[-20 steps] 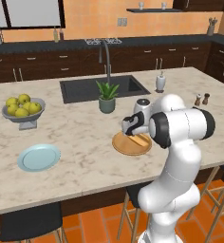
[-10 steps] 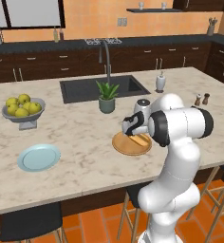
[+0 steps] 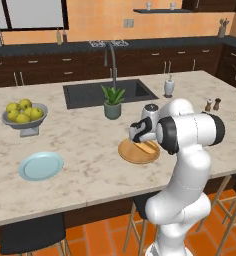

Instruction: Place one bun and one sausage from the bowl on each plate.

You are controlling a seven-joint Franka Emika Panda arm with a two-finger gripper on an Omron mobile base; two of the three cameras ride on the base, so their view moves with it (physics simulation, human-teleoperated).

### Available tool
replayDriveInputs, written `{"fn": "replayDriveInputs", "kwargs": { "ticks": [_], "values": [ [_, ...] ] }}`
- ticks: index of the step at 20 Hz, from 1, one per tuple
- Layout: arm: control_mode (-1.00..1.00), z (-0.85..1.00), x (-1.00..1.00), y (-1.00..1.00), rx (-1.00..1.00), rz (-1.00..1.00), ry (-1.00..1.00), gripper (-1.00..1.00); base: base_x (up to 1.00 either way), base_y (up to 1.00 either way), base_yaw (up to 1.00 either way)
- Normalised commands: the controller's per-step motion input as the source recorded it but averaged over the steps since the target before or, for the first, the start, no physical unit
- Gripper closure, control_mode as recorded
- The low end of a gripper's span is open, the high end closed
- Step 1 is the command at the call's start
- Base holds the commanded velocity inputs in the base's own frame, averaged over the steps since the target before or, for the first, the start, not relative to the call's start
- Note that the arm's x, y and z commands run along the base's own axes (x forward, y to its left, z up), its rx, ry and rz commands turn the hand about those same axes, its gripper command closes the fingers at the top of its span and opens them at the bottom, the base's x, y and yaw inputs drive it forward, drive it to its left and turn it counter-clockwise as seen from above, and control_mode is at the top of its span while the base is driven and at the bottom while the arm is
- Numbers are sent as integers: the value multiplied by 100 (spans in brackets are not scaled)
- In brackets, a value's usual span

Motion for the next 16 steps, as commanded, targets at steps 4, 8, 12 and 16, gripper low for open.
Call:
{"fn": "replayDriveInputs", "kwargs": {
  "ticks": [4,8,12,16],
  "values": [
    [-100,34,-7,8,-3,0,-1,-100,0,0,0],
    [-100,59,-17,22,-6,0,0,-100,0,0,0],
    [-100,57,-26,31,-11,1,0,-100,0,0,0],
    [-100,67,-64,12,0,0,4,-100,0,0,0]
  ]
}}
